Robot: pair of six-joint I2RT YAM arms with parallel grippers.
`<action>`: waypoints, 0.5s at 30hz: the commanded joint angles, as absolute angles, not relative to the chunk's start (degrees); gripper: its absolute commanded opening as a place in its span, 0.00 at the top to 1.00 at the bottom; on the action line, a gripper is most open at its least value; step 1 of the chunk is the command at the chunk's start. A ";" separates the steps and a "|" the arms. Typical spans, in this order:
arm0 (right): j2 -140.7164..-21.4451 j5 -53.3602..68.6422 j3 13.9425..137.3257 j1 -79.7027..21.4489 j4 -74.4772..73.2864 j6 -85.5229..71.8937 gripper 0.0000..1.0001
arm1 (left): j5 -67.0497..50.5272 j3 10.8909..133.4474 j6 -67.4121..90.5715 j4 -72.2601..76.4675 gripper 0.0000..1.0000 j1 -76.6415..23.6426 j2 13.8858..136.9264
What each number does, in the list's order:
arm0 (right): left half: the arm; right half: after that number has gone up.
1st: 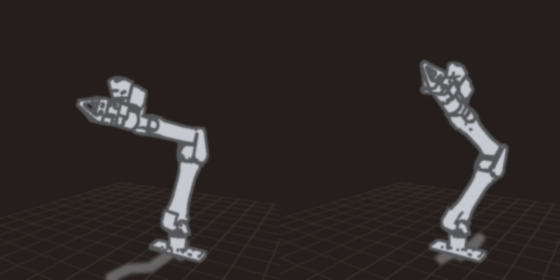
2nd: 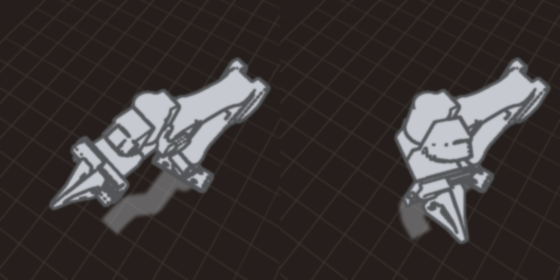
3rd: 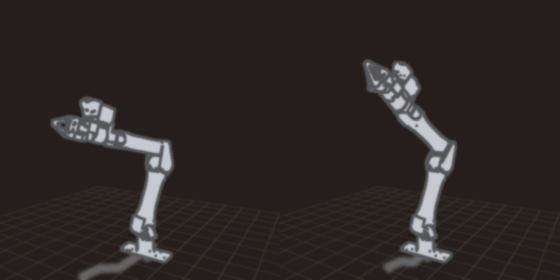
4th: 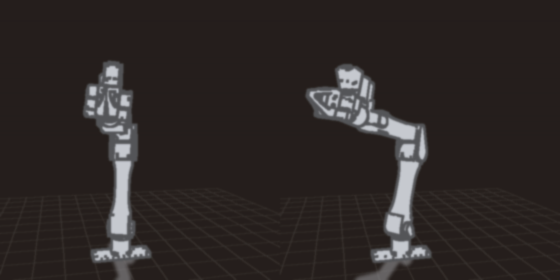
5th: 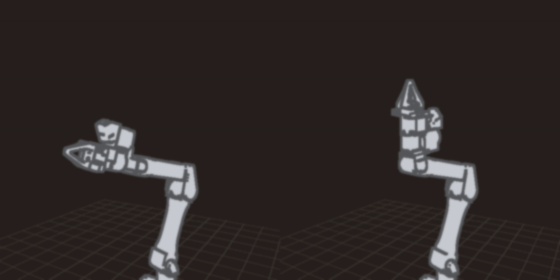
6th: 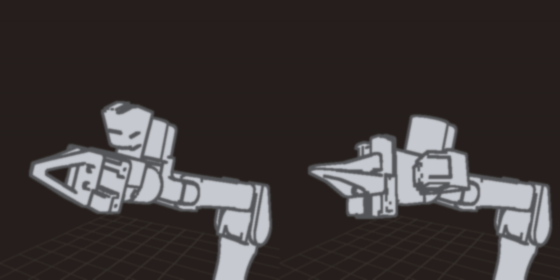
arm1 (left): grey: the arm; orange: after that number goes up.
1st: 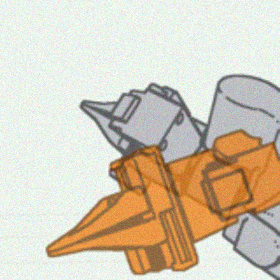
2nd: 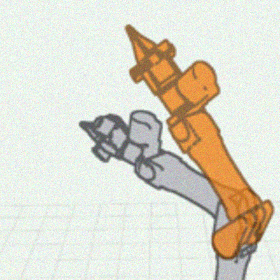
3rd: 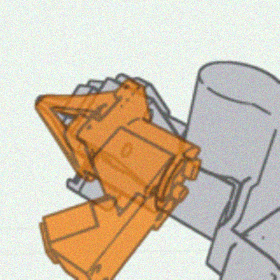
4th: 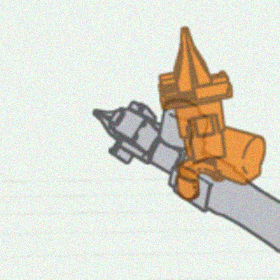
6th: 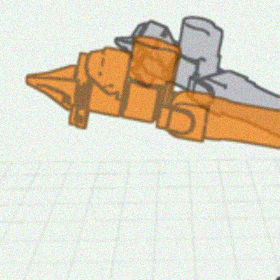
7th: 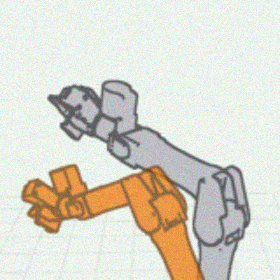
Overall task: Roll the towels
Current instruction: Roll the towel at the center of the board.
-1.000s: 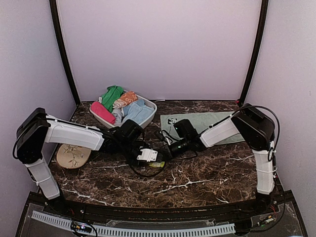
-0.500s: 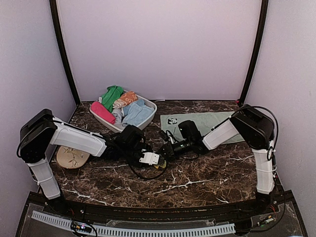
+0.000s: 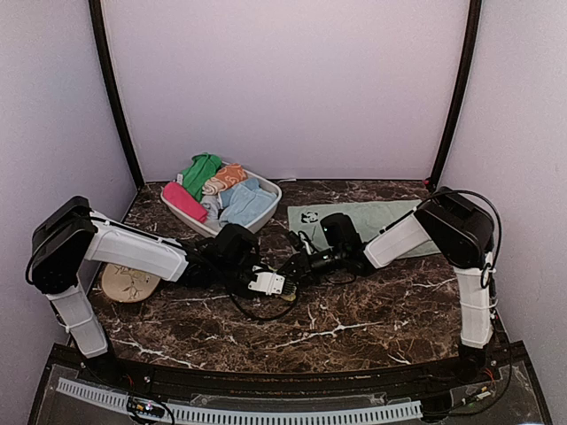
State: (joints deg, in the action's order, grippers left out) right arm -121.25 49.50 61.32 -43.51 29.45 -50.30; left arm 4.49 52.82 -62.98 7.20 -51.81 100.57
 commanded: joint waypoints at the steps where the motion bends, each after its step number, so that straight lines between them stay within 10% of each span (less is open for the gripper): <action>1: -114.87 58.21 64.24 -46.01 33.84 -50.90 0.87 | 10.35 50.85 -61.75 5.24 0.82 -50.43 98.63; 9: -114.08 58.52 65.65 -47.92 28.56 -48.26 0.88 | 9.01 49.83 -58.63 5.81 0.33 -50.51 96.99; 15: -114.10 59.02 67.60 -49.09 30.43 -49.67 0.88 | 8.43 49.30 -59.23 5.28 0.35 -50.89 96.76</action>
State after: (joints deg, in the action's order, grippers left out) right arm -116.79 53.60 64.16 -46.72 25.69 -48.93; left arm 6.22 50.83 -59.53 7.03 -51.22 96.62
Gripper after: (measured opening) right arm 0.181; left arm 0.690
